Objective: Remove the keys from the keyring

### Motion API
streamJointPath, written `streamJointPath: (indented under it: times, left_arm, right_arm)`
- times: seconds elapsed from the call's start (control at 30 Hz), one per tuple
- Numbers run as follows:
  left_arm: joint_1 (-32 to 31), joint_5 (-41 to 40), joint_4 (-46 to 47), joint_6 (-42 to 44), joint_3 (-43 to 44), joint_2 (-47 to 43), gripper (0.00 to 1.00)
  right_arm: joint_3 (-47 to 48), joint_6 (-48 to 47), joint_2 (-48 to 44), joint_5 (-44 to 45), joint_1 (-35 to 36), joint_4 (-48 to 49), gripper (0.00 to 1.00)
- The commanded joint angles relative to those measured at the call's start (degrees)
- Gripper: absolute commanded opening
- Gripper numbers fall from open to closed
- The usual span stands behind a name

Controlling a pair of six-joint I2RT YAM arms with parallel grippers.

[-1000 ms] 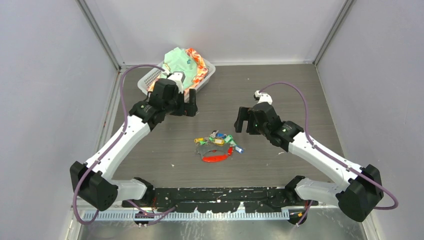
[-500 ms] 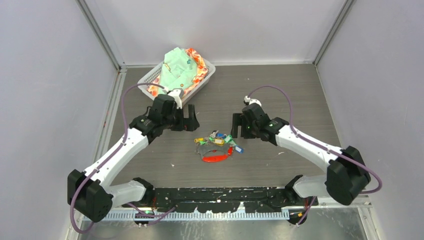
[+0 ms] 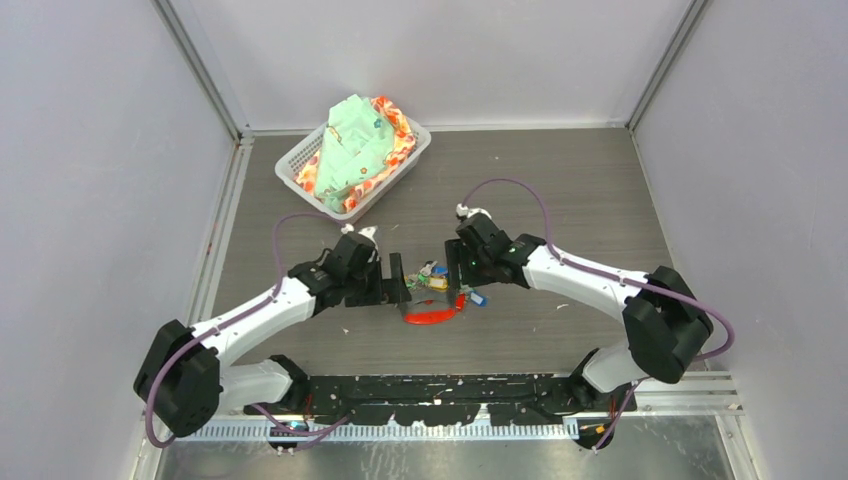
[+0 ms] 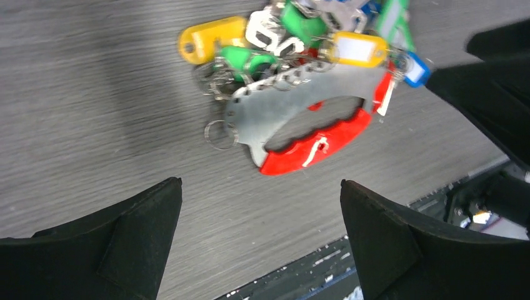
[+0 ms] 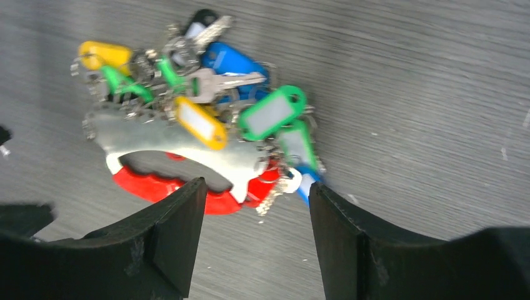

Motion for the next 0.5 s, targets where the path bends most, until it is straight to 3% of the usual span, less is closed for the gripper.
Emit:
streamJointPath:
  times: [0.0,0.27,0.47]
  left_arm:
    - [0.1,-6.0,0.5,-6.7,-2.2,-1.6,0.97]
    - [-0.3,-1.4,4.5,-6.5,-3.4,-0.4,0.81]
    - [-6.8,-4.9,4.3,-2.0,1.7,3.1,0.77]
  right_arm:
    - [5.1,-2.5,0.7,1.9,3.9,0.9,0.65]
    - [4.7,-3.0,1.0,5.7,5.1,-2.4,0.63]
    - [0.3,1.4,-3.2,9.3,3.7,-4.9,0.62]
